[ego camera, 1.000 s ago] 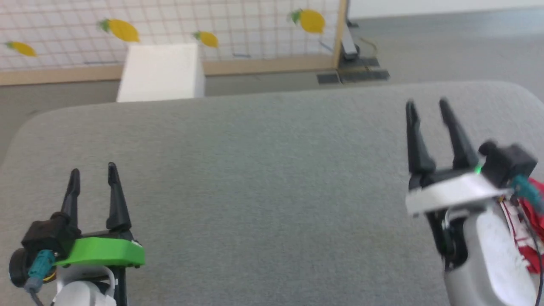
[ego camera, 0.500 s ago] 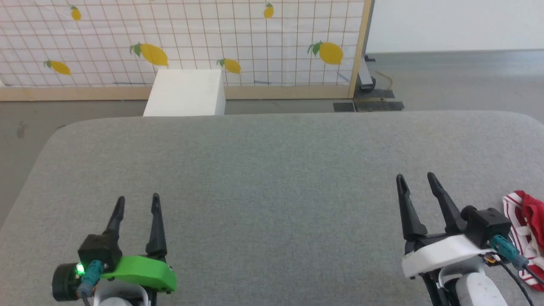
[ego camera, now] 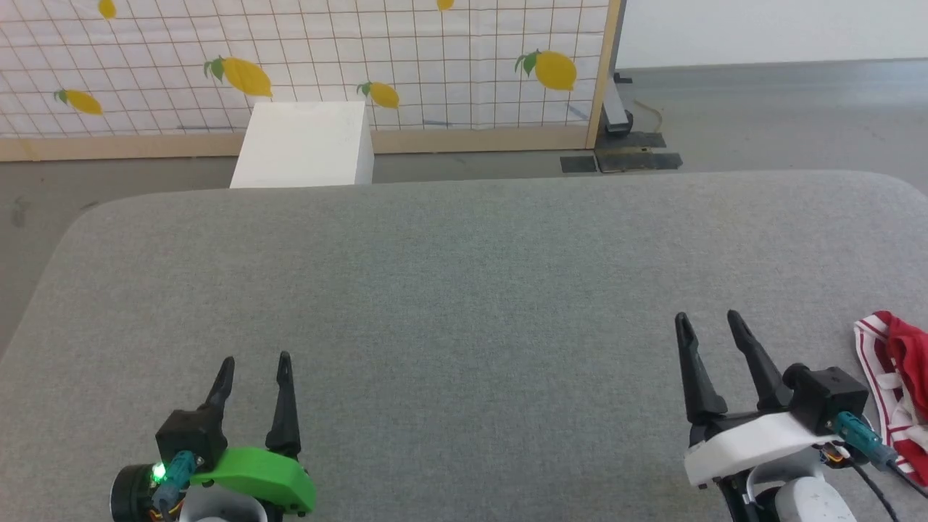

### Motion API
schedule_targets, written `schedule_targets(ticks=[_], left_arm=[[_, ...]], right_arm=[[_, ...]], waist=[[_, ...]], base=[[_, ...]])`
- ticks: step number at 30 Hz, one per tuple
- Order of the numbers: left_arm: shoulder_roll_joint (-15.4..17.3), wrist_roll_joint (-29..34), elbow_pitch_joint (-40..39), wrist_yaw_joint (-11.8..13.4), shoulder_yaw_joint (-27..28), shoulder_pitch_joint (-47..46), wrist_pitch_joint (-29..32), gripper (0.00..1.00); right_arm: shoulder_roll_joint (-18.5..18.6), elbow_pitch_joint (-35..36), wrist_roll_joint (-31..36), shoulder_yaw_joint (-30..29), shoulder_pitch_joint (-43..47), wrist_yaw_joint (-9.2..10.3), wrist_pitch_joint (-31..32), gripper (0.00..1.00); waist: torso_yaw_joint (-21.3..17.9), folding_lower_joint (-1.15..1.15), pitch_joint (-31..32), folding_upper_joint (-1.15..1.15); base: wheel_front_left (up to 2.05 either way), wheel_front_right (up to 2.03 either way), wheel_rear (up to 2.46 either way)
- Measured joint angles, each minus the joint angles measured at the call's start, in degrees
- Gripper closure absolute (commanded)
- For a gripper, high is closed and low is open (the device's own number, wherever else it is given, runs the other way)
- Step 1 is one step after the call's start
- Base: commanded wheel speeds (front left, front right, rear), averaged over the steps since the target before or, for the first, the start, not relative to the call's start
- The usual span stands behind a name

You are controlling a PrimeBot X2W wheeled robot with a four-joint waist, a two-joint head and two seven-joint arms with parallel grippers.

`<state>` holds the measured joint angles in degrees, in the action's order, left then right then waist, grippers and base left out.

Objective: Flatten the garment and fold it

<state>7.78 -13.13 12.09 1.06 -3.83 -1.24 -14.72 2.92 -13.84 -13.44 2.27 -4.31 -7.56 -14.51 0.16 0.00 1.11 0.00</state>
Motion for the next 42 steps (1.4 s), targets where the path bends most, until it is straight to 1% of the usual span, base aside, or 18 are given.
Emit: schedule_targets(ticks=[1, 2, 17, 34, 42], left_arm=[[0.00, -0.01, 0.12, -0.01, -0.03, -0.01, 0.00, 0.00], [0.00, -0.04, 0.18, -0.02, -0.04, -0.01, 0.00, 1.00], [-0.22, 0.56, -0.54, -0.01, 0.00, 0.02, 1.05, 1.00], [-0.78, 1.78, -2.15, -0.01, 0.58, 0.03, 3.07, 1.00], [-1.00, 3.30, -2.97, -0.01, 0.88, 0.04, 4.05, 1.00]], right_arm=[[0.00, -0.03, -0.09, 0.07, -0.01, 0.00, 0.00, 0.00], [0.00, -0.03, -0.08, 0.07, -0.02, 0.00, 0.01, 1.00], [0.01, 0.68, 0.42, -0.12, -0.02, 0.00, 0.97, 1.00], [0.01, 2.60, 2.45, -0.38, 0.02, 0.00, 2.93, 1.00], [0.01, 3.48, 3.20, -0.56, 0.54, 0.00, 3.93, 1.00]], waist=[[-0.10, 0.00, -0.09, 0.00], [-0.18, 0.00, -0.15, 0.00], [-0.18, 0.00, -0.24, 0.00], [-0.18, 0.00, -0.37, 0.00], [-0.17, 0.00, -0.43, 0.00]], base=[[0.00, 0.00, 0.00], [0.00, 0.00, 0.00], [0.00, 0.00, 0.00], [0.00, 0.00, 0.00], [0.00, 0.00, 0.00]])
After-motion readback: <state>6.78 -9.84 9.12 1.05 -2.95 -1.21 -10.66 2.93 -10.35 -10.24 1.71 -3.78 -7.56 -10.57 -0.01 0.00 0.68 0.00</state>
